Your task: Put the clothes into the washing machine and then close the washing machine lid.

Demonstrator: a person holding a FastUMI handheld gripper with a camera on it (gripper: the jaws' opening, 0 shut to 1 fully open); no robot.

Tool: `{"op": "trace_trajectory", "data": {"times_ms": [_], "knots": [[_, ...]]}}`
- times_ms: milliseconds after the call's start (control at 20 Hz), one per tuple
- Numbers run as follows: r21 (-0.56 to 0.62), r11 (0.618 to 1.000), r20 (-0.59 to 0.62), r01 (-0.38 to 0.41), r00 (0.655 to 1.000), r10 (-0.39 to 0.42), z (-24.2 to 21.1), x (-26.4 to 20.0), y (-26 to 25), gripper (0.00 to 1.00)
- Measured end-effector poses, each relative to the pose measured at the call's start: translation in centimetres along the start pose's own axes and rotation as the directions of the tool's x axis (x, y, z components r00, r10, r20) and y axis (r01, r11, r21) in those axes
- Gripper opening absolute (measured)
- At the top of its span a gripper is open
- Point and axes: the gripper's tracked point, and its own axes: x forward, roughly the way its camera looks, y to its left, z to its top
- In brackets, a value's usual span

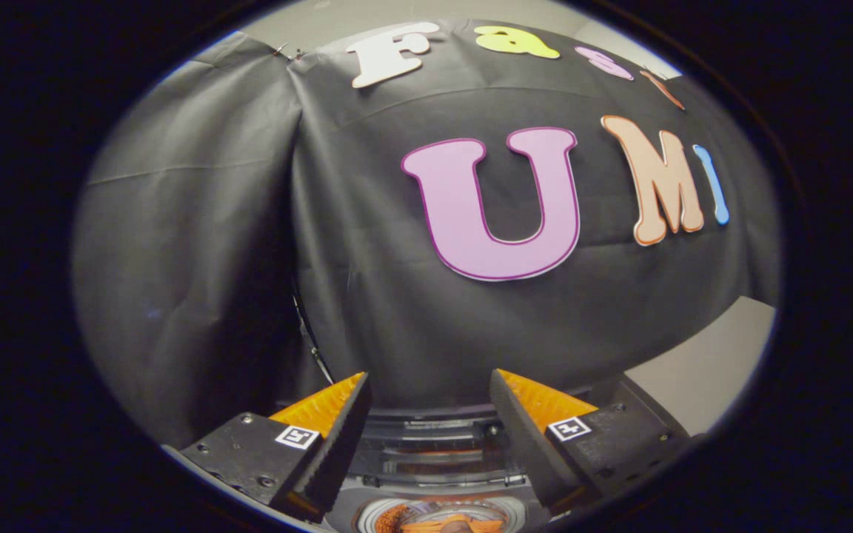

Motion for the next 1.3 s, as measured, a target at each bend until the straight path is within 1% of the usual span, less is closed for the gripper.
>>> {"op": "trace_trajectory", "data": {"times_ms": [100,150,250,350,400,450,550,650,700,750,800,850,900,950,1000,1150,1300], "knots": [[0.004,1.000,0.001,0.014,1.000,-0.014,-0.7,1.8,0.0,0.97],[-0.006,1.000,0.022,0.015,1.000,-0.015,-0.6,2.8,0.2,0.97],[-0.081,0.997,0.079,0.005,0.997,0.001,-0.5,4.5,0.9,0.97],[-0.193,0.981,0.127,0.029,0.992,-0.004,-0.6,5.4,1.7,0.96],[-0.232,0.971,0.132,0.049,0.991,-0.019,-0.8,5.8,1.7,0.96],[-0.245,0.968,0.126,0.049,0.992,-0.018,-1.3,6.3,1.5,0.96],[-0.207,0.978,0.101,0.029,0.995,-0.008,-2.8,7.3,2.0,0.96],[-0.150,0.988,0.061,0.030,0.998,-0.021,-4.5,7.8,2.2,0.96],[-0.138,0.989,0.025,0.044,0.999,-0.041,-5.7,8.1,1.7,0.96],[-0.142,0.989,-0.038,0.050,0.998,-0.056,-7.3,8.0,1.3,0.96],[-0.133,0.990,-0.012,0.052,0.998,-0.054,-6.6,7.0,1.5,0.97],[-0.137,0.989,0.025,0.058,0.998,-0.055,-6.0,7.5,1.5,0.97],[-0.137,0.989,0.002,0.060,0.998,-0.061,-6.6,7.2,1.6,0.97],[-0.135,0.989,0.040,0.068,0.997,-0.063,-5.9,7.3,1.5,0.97],[-0.133,0.988,0.038,0.074,0.997,-0.070,-5.9,7.0,1.2,0.97],[-0.134,0.986,0.093,0.095,0.992,-0.083,-5.8,5.9,1.2,0.98],[-0.135,0.987,0.128,0.085,0.989,-0.068,-6.0,4.3,1.5,0.98]]}}
